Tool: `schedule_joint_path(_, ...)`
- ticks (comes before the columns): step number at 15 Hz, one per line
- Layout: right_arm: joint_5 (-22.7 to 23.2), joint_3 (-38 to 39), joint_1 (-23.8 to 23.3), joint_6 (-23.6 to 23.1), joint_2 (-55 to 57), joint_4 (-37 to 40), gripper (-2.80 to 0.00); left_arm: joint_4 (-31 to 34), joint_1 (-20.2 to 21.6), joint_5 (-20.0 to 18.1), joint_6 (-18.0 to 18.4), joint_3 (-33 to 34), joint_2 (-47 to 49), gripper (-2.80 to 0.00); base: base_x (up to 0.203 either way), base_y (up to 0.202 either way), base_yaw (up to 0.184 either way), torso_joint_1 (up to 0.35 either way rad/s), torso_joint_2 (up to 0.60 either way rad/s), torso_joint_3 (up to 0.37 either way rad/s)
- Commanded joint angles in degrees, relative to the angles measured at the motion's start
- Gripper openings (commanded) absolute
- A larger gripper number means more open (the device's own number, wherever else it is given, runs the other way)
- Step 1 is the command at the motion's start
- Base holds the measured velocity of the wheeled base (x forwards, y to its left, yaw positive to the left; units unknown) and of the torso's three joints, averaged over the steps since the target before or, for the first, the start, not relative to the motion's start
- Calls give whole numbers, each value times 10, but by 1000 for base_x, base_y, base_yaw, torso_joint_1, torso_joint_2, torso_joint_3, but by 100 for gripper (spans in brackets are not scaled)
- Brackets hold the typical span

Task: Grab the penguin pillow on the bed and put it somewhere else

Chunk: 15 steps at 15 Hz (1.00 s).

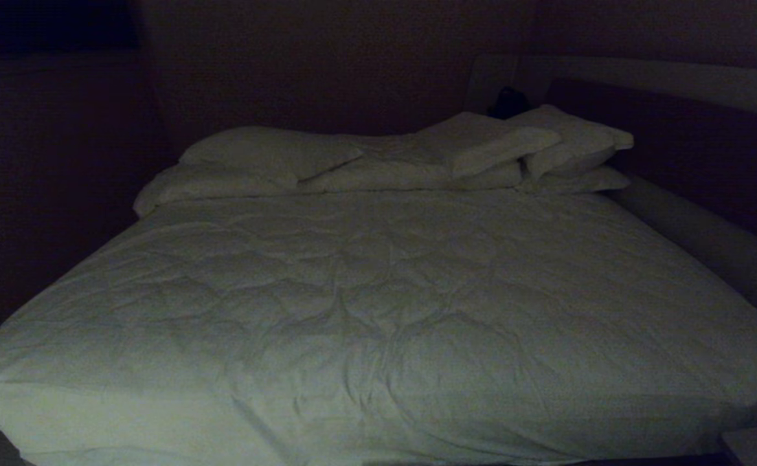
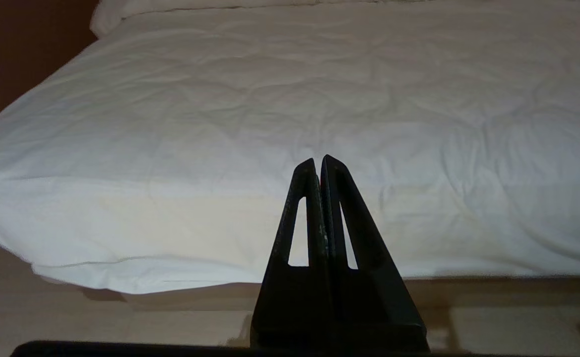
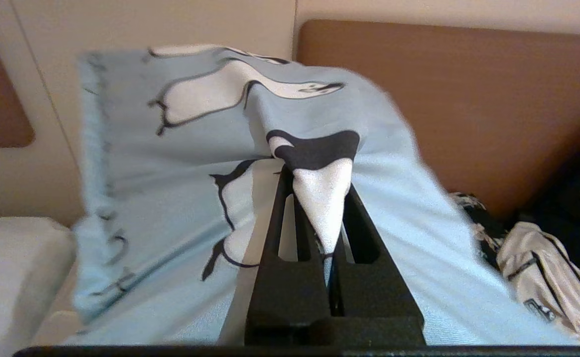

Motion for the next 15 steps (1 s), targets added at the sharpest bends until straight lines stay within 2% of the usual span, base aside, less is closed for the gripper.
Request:
schedule_joint_path(1, -4, 13, 0, 0, -4, 1, -280, 0, 0, 0, 0, 0, 0, -280, 0, 0, 0, 0, 0, 0)
schedule_joint_path(5, -5, 59, 4, 2, -7, 1, -280, 0, 0, 0, 0, 0, 0, -280, 0, 0, 0, 0, 0, 0)
schedule_joint_path(12, -7, 70, 4, 4, 49, 1, -280, 0, 0, 0, 0, 0, 0, -280, 0, 0, 0, 0, 0, 0)
schedule_joint_path(15, 14, 81, 5, 7, 92, 0, -280, 0, 0, 1, 0, 0, 0, -280, 0, 0, 0, 0, 0, 0)
